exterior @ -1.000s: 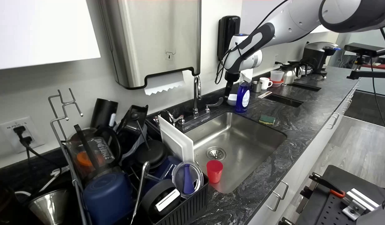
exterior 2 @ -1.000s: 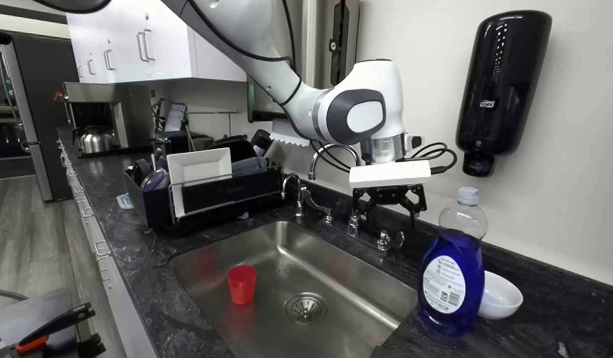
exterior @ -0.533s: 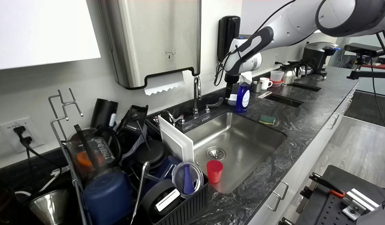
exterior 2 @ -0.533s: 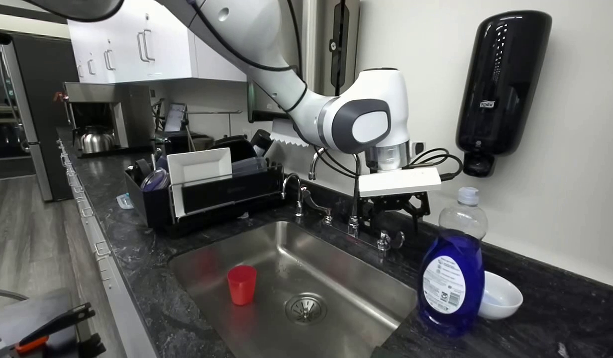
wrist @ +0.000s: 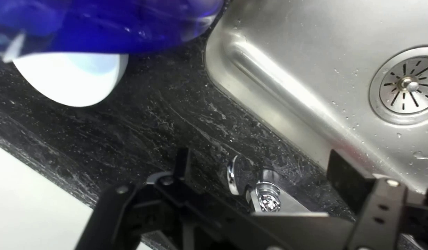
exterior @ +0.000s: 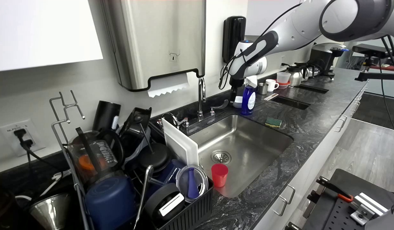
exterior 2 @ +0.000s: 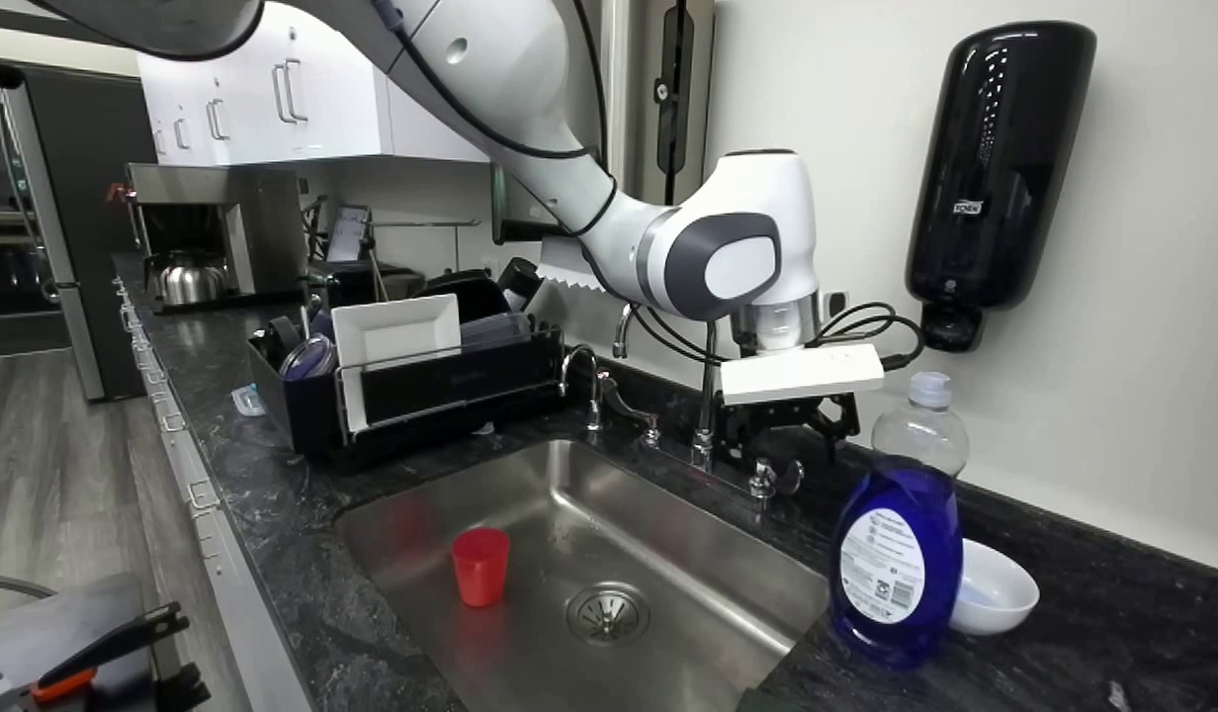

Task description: Move the right faucet handle forward

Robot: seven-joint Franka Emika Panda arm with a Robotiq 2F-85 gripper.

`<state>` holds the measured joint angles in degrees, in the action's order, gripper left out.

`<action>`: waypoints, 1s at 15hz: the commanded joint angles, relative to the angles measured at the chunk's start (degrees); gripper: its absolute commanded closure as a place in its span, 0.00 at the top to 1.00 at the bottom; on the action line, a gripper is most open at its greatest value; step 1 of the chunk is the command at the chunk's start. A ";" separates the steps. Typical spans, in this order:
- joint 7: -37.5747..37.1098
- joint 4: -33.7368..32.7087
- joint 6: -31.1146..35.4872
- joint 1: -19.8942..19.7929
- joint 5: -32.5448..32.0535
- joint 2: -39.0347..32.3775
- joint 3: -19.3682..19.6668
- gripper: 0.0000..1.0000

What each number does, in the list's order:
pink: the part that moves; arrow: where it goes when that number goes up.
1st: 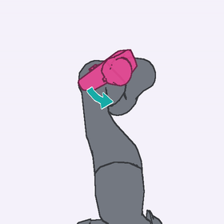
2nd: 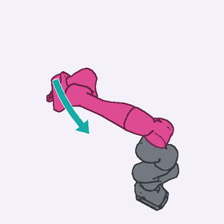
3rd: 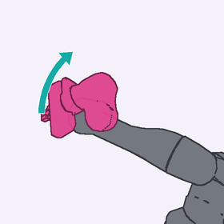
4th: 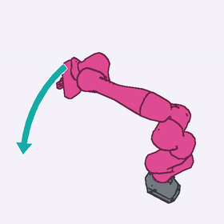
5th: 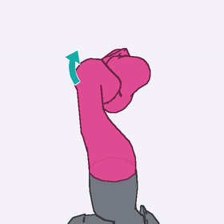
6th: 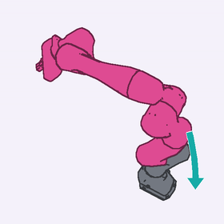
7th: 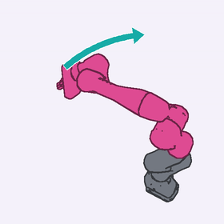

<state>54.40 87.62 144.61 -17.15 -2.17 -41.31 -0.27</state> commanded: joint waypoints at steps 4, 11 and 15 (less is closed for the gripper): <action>3.87 -3.41 1.20 -1.44 0.17 -3.24 -2.14 1.00; 8.55 -5.32 1.49 -2.22 0.88 -4.92 -3.96 1.00; 11.34 -5.60 0.42 -3.02 1.51 -4.98 -4.95 1.00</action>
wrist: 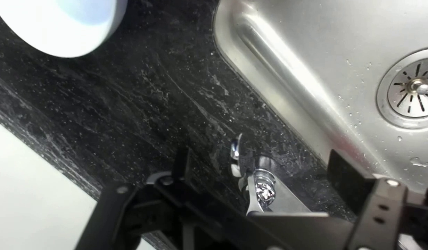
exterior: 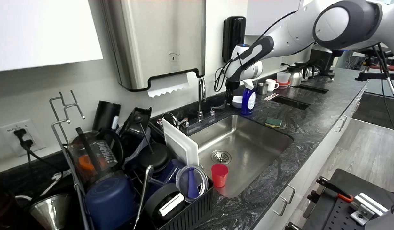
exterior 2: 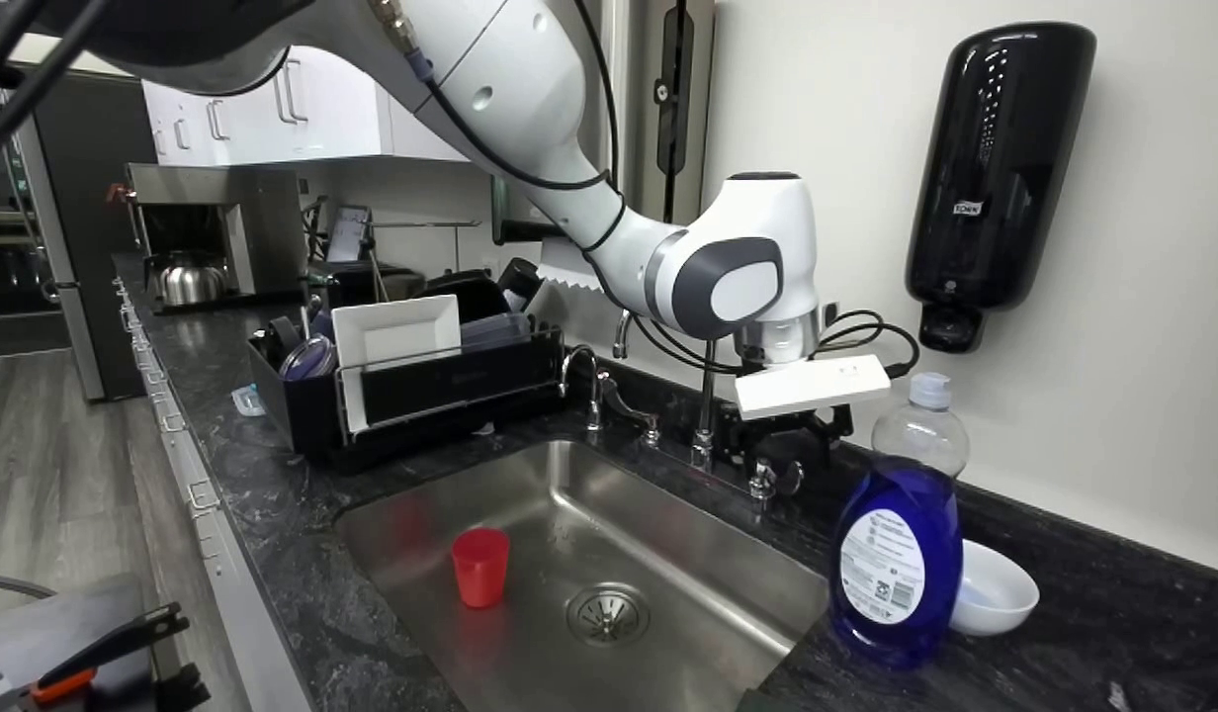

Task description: Move the right faucet handle forward

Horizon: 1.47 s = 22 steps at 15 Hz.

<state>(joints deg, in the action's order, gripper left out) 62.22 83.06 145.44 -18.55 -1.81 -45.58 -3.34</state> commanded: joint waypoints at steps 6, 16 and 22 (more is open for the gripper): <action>4.88 -0.81 -2.70 -1.70 1.43 -0.41 -1.99 1.00; 5.32 -0.01 -6.33 -1.64 1.58 -0.25 -1.81 1.00; 6.14 0.72 -7.86 -1.35 1.53 0.69 -1.92 1.00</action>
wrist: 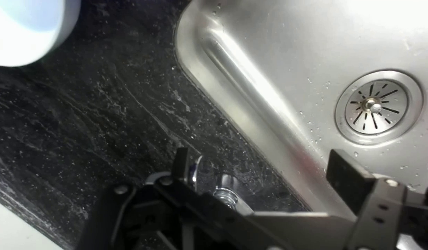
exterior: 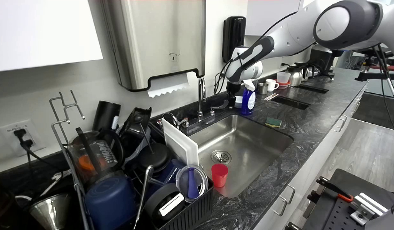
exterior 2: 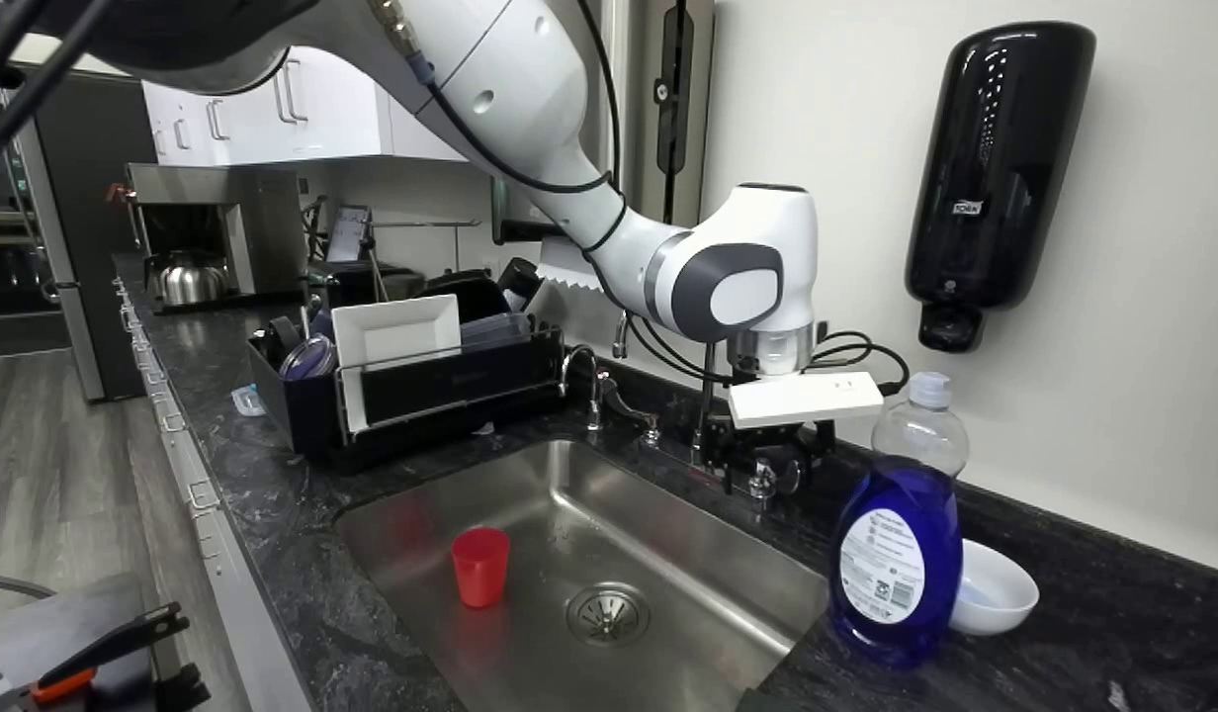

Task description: Move the right faucet handle forward

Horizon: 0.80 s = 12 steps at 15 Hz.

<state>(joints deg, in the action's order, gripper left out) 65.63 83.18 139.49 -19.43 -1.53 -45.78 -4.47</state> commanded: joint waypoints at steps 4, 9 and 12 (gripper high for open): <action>3.35 1.49 -2.96 -0.30 1.40 1.95 -1.00 1.00; 3.02 1.67 -5.08 0.29 1.25 2.33 -0.65 1.00; 2.81 2.20 -5.44 0.70 1.09 2.71 -0.48 1.00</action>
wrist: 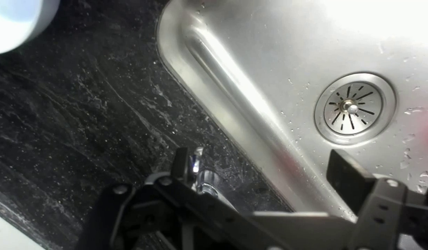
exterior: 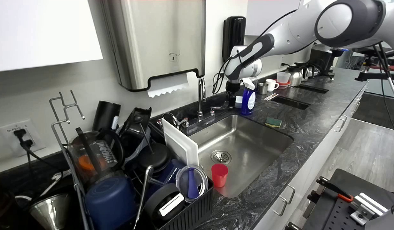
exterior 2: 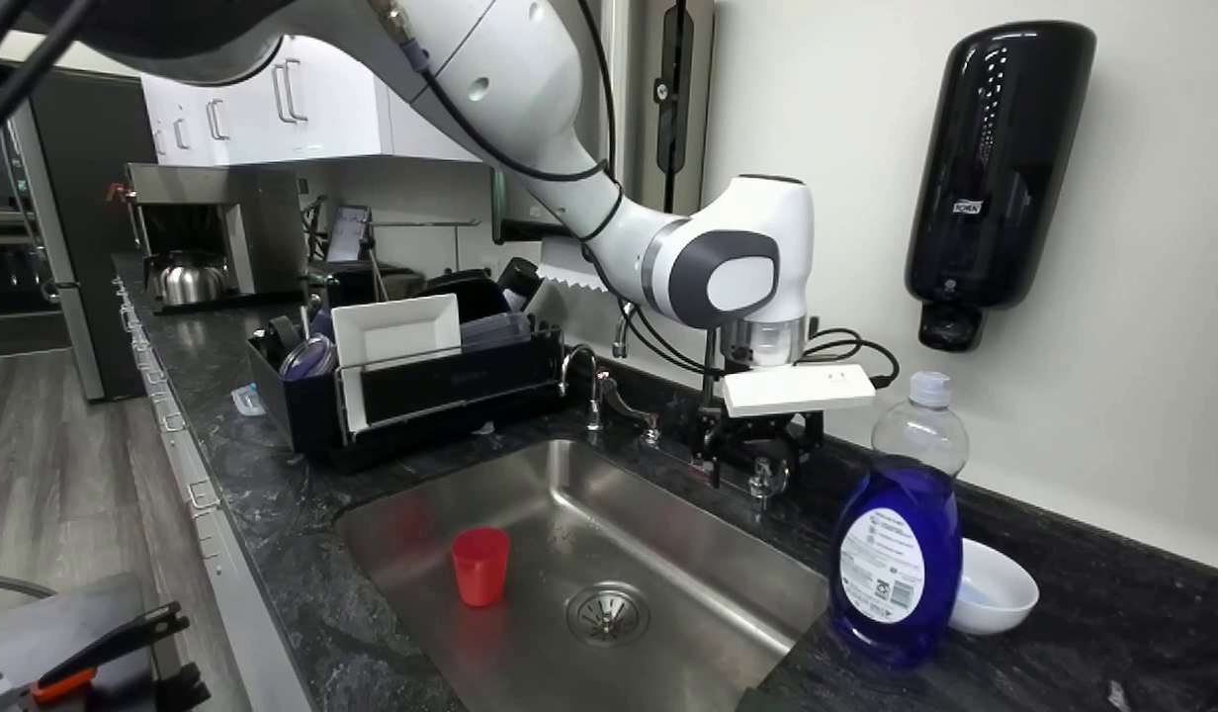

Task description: Move the right faucet handle forward

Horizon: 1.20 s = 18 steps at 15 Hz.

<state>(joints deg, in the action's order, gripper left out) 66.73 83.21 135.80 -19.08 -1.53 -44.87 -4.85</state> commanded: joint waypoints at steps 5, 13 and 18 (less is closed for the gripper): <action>1.69 3.14 -2.29 0.98 0.84 2.36 0.06 1.00; 1.55 5.18 -1.77 1.89 0.70 3.13 0.07 1.00; 1.62 6.00 -1.60 2.17 0.71 3.52 0.02 1.00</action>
<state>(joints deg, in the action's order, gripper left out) 66.73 86.26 134.54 -17.14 -1.55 -43.47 -4.85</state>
